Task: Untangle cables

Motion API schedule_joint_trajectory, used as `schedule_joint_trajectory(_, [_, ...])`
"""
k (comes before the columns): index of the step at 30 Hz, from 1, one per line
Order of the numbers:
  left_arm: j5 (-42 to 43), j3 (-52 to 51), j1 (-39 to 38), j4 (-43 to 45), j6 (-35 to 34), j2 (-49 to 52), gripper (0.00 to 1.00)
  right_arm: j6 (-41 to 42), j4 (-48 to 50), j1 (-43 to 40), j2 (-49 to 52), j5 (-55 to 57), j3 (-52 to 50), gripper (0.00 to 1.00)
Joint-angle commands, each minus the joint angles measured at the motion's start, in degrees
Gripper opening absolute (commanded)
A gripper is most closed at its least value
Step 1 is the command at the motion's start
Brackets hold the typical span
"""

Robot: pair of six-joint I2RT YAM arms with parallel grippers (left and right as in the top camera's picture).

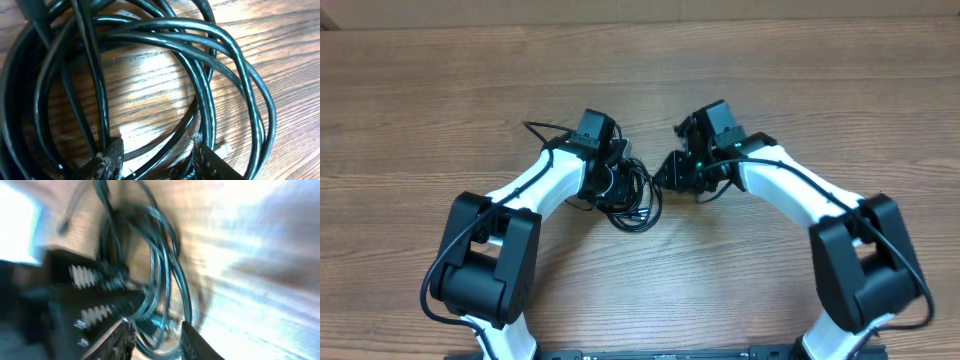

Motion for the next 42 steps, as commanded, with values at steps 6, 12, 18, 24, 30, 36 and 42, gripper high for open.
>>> schedule_joint_trajectory(6, [-3.4,-0.5,2.3,-2.1,2.9,0.4,0.61,-1.0,9.5,0.3,-1.7,7.4,0.7,0.08])
schedule_joint_trajectory(12, [-3.2,-0.5,3.1,-3.1,6.5,0.4,0.64,-1.0,9.1,2.5,0.0,9.3,0.7,0.15])
schedule_joint_trajectory(18, [-2.8,-0.5,3.3,-5.6,12.4,0.4,0.68,-1.0,9.8,6.1,3.1,15.6,0.7,0.17])
schedule_joint_trajectory(24, [0.2,-0.1,4.7,-7.0,14.2,0.4,1.00,-1.0,12.6,8.2,7.1,16.6,0.7,0.19])
schedule_joint_trajectory(30, [8.1,4.3,8.7,-10.2,14.1,-0.7,0.94,-1.0,12.8,8.2,7.5,16.5,0.7,0.19])
schedule_joint_trajectory(36, [4.4,6.8,9.4,-9.9,9.9,-0.8,0.53,-0.7,12.9,8.2,7.5,12.7,0.7,0.19])
schedule_joint_trajectory(42, [-0.8,6.8,8.6,-4.4,8.3,-0.8,0.27,-0.5,12.9,8.2,7.5,10.5,0.7,0.19])
